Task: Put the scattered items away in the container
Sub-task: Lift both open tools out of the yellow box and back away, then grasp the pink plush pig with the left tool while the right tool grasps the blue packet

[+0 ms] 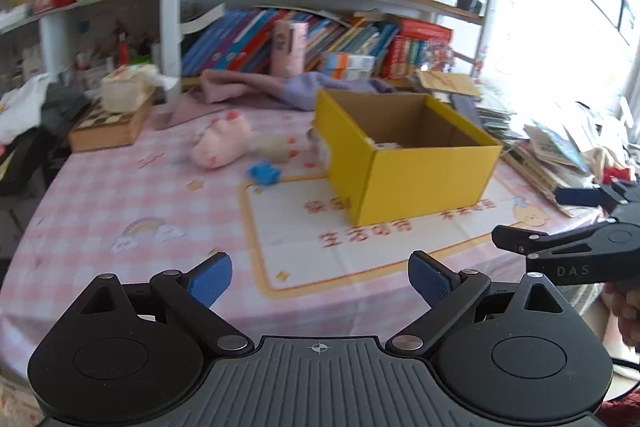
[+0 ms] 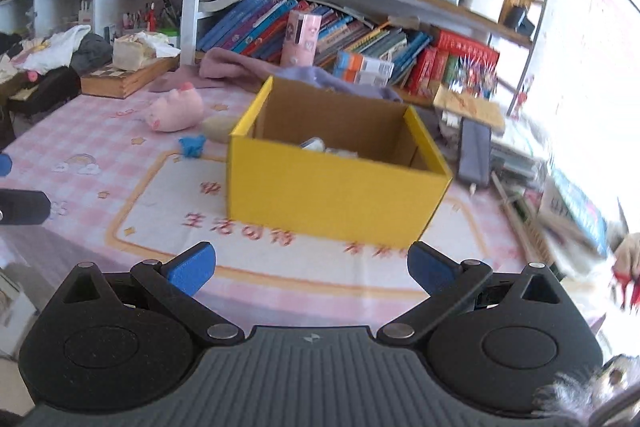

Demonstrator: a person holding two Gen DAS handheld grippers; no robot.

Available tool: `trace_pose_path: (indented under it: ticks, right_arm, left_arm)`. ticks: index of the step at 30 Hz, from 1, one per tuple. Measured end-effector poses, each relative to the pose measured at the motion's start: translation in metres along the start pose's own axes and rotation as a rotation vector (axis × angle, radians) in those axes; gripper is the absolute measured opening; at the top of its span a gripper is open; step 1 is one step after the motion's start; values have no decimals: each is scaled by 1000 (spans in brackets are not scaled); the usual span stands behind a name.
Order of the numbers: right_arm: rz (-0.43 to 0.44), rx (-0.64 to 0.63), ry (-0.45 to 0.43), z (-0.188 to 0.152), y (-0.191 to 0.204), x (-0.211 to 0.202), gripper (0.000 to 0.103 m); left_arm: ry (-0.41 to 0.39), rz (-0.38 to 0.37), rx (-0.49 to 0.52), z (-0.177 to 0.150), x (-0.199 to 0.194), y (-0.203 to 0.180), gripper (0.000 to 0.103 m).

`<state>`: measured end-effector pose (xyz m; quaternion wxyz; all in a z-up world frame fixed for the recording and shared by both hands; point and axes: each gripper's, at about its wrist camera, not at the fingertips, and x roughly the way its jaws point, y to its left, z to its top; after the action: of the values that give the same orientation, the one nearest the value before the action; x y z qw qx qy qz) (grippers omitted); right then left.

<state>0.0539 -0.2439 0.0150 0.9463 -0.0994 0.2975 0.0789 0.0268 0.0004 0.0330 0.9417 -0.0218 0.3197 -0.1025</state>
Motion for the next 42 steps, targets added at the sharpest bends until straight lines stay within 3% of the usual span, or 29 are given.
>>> trace_pose_path:
  ticks: [11, 24, 42]
  right_arm:
    - [78, 45, 44, -8, 53, -2, 103]
    - [168, -115, 54, -5, 116, -2, 103]
    - [237, -153, 69, 14, 147, 27, 103]
  left_arm:
    - [56, 131, -77, -30, -13, 35, 97]
    - [98, 147, -87, -46, -20, 58, 97]
    - [128, 185, -108, -44, -10, 86, 97]
